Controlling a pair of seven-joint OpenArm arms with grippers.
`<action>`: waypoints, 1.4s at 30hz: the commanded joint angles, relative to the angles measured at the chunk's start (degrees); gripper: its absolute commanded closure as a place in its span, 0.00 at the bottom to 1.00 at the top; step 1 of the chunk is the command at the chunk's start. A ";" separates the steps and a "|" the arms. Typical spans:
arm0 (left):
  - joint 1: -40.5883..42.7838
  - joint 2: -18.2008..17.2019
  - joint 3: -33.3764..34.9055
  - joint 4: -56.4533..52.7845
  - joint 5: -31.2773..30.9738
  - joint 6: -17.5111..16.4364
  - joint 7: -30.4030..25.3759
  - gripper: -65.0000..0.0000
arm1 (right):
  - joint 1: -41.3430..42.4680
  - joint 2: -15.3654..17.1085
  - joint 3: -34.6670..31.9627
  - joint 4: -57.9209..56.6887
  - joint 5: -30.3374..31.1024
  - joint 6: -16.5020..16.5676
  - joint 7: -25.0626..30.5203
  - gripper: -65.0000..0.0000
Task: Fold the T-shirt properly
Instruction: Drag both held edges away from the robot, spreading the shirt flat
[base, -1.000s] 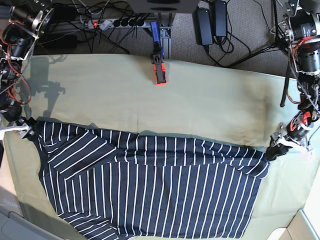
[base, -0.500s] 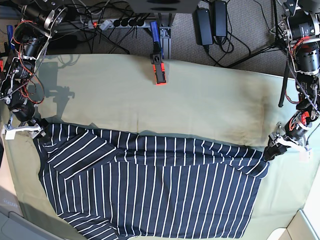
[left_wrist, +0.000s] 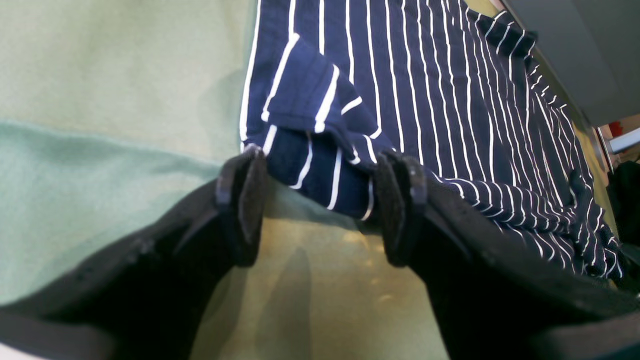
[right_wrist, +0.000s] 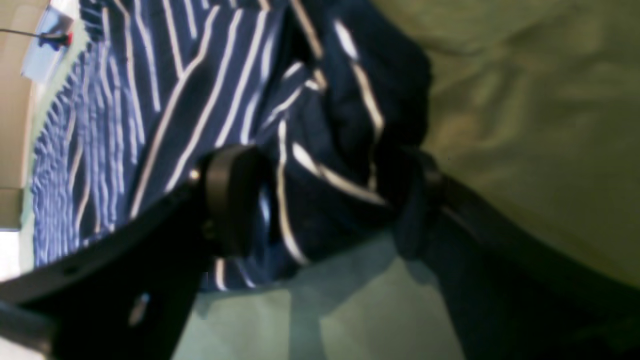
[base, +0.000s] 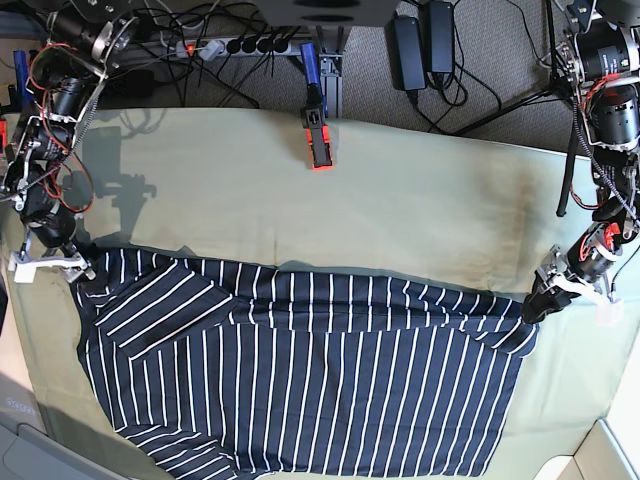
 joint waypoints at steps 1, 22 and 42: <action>-1.07 -0.98 -0.26 1.03 -1.03 -2.08 -0.85 0.42 | 1.46 0.66 0.15 0.92 1.09 3.08 0.76 0.39; -1.27 0.35 -0.28 0.92 -1.46 6.67 -0.96 0.42 | 1.79 -0.90 0.04 0.92 -2.60 3.10 1.84 1.00; -4.07 6.67 -4.76 -0.26 2.97 9.81 -3.52 0.42 | 1.51 -0.90 0.04 0.92 -2.58 3.10 1.33 1.00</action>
